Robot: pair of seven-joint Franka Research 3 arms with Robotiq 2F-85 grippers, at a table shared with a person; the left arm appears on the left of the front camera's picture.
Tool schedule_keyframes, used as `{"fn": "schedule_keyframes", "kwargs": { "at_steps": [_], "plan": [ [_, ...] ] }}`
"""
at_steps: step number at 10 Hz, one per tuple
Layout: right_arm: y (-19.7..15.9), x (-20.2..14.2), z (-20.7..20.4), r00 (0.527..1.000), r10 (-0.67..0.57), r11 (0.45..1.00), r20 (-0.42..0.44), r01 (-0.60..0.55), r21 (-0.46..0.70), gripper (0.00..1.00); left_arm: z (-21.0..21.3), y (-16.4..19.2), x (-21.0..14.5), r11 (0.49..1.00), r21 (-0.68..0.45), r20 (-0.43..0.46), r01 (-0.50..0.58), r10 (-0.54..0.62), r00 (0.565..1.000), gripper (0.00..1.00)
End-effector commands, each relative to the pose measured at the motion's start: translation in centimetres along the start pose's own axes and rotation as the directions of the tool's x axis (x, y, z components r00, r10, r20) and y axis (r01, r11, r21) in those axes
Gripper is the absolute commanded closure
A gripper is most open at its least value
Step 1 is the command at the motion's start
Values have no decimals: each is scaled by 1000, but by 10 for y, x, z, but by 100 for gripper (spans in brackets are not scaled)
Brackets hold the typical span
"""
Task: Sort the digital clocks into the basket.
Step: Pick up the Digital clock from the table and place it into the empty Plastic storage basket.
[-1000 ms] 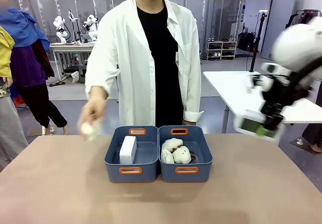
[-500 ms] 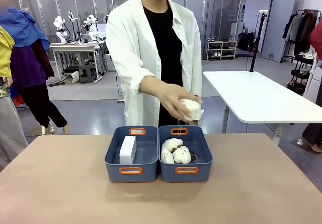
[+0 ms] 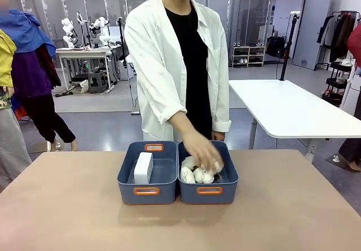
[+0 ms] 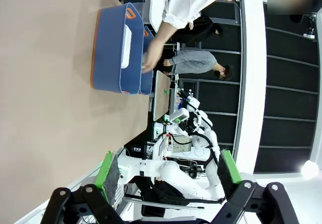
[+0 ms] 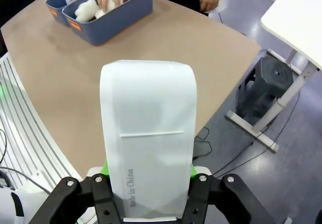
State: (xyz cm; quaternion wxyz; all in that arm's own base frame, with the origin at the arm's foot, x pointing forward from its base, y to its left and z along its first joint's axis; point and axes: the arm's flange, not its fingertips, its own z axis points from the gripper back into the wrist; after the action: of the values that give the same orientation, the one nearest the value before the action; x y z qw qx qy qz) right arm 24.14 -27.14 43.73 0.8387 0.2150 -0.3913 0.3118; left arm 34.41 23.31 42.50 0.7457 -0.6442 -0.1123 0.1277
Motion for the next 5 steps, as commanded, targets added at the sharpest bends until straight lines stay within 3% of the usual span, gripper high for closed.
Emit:
{"fn": "schedule_keyframes", "kwargs": {
  "at_steps": [1,5],
  "plan": [
    [-6,0,4,999,35,999,9,-35,-7,48,2,0,-7,1000,-1,-4,17,-17,1000,0],
    [-9,17,-7,999,38,999,-37,-38,4,48,2,0,-7,1000,-1,-4,17,-17,1000,0]
  ]
}}
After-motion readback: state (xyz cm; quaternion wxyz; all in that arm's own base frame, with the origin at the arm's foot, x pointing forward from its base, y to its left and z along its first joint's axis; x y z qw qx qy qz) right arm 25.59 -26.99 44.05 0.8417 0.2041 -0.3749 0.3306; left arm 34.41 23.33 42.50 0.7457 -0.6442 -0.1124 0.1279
